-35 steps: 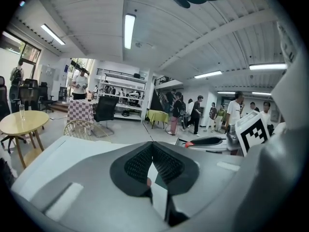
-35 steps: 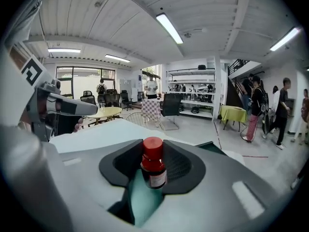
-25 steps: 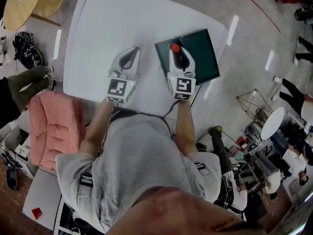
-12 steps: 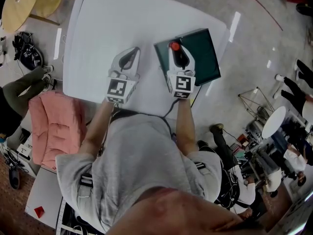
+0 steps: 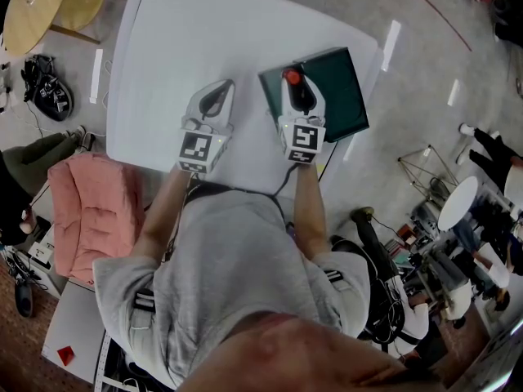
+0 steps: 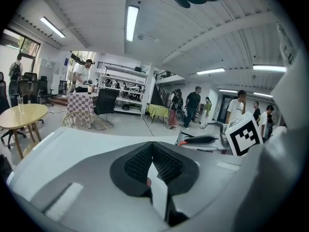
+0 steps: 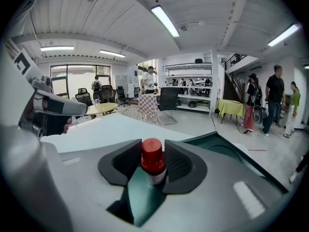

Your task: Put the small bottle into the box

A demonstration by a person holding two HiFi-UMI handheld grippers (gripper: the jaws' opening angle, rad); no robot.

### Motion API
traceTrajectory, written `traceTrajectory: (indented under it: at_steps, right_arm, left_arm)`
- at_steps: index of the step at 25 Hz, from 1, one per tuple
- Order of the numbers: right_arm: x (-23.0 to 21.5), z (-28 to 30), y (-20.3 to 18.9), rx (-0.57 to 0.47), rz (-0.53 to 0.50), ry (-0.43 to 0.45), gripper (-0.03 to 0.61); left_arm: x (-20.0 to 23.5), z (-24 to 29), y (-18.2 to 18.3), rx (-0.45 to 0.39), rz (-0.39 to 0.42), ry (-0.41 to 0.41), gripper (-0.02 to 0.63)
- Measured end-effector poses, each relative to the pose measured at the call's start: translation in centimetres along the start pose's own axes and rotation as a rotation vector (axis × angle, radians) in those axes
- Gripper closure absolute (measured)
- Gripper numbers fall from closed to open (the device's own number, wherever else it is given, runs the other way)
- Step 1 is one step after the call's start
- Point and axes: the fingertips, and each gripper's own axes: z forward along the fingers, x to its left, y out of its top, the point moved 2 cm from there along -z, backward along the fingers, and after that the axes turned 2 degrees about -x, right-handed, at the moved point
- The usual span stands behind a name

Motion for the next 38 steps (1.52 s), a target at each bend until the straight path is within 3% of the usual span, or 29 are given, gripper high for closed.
traceTrajectory:
  at_steps: [6,13,28,38]
  right_arm:
    - [0.0,-0.9,0.9,-0.036,-0.005,-0.006,0.394]
    - [0.2,-2.7,2.3,-0.084,0.011,-0.020,0.394]
    - [0.0,-10.9,5.4,-0.192,0.018,-0.129,0.439]
    - [0.3,-14.7,6.5,-0.241,0.018,-0.220,0.471]
  left_arm:
    - [0.2,-0.5,0.2,-0.010,0.011,0.000,0.601]
    - [-0.6,-1.7,0.7,-0.025,0.020,-0.018,0.601]
    - [-4.2,-5.4,4.9,-0.118,0.084,-0.065,0.601]
    - [-6.0,-6.9,7.3,-0.184,0.109,-0.151,0.603]
